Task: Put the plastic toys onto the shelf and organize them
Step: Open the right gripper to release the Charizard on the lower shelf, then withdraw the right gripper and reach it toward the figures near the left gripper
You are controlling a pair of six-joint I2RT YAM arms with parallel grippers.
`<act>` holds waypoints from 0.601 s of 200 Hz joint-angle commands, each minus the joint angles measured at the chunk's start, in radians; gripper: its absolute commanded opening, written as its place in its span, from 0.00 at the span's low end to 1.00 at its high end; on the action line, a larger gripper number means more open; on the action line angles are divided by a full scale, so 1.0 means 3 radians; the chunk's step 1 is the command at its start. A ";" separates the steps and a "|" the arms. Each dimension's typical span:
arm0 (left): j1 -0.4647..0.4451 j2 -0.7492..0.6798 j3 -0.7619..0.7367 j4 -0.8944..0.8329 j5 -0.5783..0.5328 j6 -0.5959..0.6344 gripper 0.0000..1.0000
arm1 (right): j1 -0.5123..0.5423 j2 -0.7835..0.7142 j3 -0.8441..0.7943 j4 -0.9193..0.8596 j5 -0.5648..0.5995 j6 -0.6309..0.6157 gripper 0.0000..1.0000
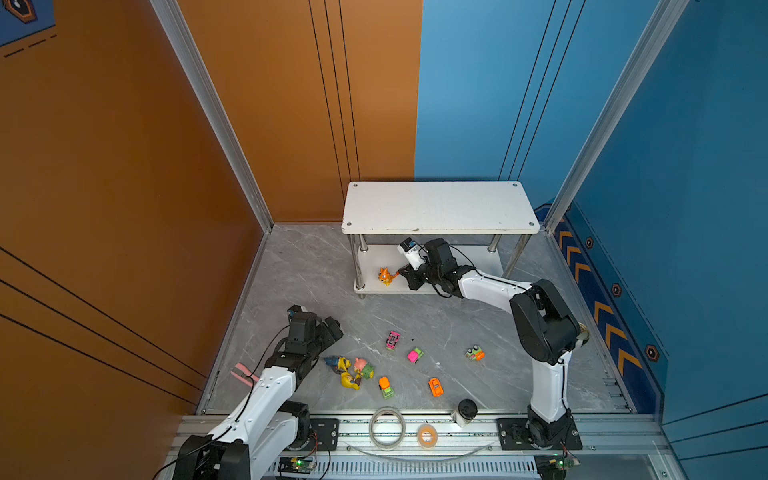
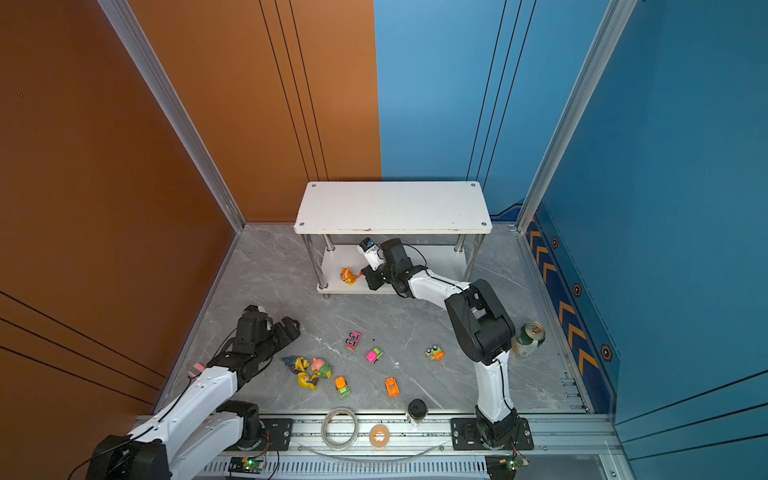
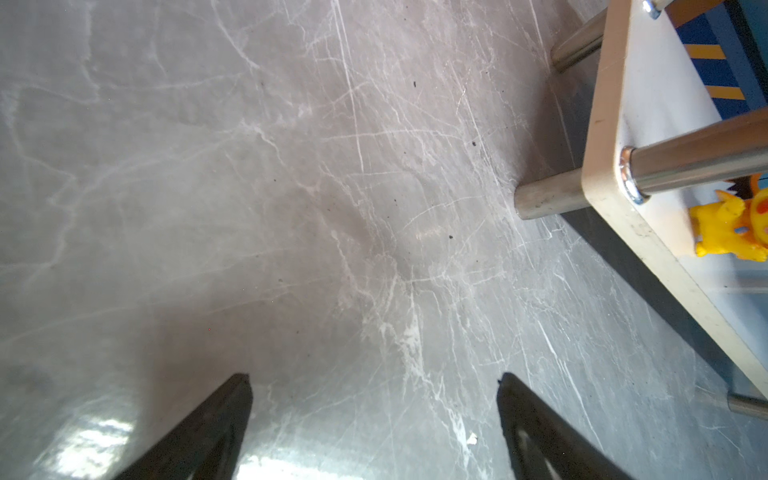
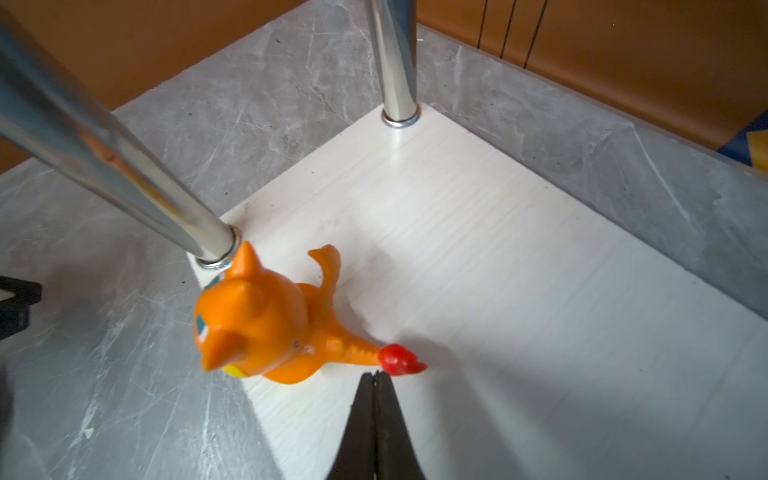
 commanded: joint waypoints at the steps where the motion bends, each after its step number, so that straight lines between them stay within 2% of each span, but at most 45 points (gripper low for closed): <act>1: -0.0012 0.0005 -0.0033 -0.0054 -0.0086 0.0069 0.94 | 0.0017 0.0097 0.0102 -0.0164 0.0205 0.0069 0.00; 75: 0.0010 0.0061 -0.0038 -0.0009 -0.0092 0.0090 0.94 | 0.0018 0.0183 0.0221 -0.0206 0.0248 0.0090 0.00; 120: 0.0021 0.0147 -0.0035 0.0037 -0.0081 0.0099 0.94 | 0.0020 0.0467 0.0466 -0.0247 0.0219 0.0115 0.00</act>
